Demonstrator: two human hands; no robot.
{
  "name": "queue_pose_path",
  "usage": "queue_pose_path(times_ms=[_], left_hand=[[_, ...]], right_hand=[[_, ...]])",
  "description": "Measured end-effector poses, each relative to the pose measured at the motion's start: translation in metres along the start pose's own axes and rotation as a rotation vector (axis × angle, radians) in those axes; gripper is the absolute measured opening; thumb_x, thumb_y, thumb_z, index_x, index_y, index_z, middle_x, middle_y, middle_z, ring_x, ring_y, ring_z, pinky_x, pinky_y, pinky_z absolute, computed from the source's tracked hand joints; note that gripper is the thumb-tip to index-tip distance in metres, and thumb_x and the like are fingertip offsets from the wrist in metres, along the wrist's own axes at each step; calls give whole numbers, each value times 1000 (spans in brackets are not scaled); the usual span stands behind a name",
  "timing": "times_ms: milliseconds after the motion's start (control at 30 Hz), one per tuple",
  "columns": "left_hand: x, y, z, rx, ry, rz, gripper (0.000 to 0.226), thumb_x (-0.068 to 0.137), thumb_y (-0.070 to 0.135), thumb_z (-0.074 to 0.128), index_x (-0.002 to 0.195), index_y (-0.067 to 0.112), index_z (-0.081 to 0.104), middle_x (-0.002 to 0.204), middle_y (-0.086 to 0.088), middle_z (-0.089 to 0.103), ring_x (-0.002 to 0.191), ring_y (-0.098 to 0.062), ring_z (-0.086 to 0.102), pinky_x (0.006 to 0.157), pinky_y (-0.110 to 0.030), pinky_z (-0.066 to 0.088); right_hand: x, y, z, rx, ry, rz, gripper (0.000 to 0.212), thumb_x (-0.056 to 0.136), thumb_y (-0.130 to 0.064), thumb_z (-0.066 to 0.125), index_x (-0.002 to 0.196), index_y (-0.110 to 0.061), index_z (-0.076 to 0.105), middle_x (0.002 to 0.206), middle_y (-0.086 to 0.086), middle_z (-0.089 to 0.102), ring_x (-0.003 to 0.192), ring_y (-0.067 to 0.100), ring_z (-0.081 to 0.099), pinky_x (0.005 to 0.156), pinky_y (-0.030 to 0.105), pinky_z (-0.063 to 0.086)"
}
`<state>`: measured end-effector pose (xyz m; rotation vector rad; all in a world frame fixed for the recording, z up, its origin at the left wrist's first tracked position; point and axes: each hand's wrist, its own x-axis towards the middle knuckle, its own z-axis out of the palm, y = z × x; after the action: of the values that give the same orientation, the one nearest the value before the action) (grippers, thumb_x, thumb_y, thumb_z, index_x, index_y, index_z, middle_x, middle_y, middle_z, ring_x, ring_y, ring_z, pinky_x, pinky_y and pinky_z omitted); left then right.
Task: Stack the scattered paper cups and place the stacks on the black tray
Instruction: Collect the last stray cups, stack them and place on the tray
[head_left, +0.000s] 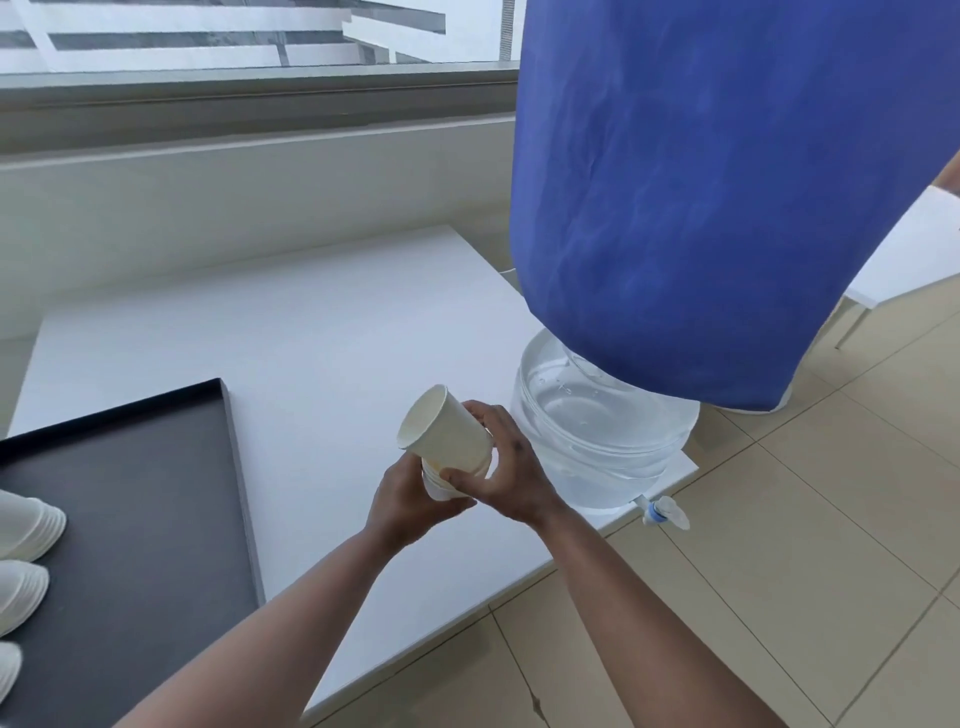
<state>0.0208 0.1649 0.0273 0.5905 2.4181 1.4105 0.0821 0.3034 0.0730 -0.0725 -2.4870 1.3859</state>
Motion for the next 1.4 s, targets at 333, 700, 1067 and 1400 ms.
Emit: queue_pose_path(times_ms=[333,700,1067,1400], left_hand=[[8,-3,-26,-19,7,18,65,47,55,70,107,37,51,95,26,61,94,-13,63,76,-33,53],[29,-12,-80,-90,65,15,71,48,46,76,109,48,41,100,22,63,98,-16,62,81,-47,55],[29,-43,-126,-35,195,-44,68,59,20,84,112,35,45,97,19,62,96,-17,60,84,-44,52],[1,-61,-138,-34,356,-125,64,57,16,86,100,39,45,90,23,59,89,-14,60,73,-25,50]], right_hand=[[21,-16,28,45,86,13,86,59,-54,69,132,-26,35,117,-5,54,104,10,52,83,23,46],[61,-25,74,318,59,50,63,67,-44,66,123,-23,45,125,0,49,117,11,47,95,25,44],[86,-36,109,653,-268,311,81,63,-59,60,136,-38,33,137,-13,44,126,7,41,99,31,44],[94,-52,146,533,-402,421,21,99,-31,39,112,-39,52,117,-12,56,106,6,51,89,35,45]])
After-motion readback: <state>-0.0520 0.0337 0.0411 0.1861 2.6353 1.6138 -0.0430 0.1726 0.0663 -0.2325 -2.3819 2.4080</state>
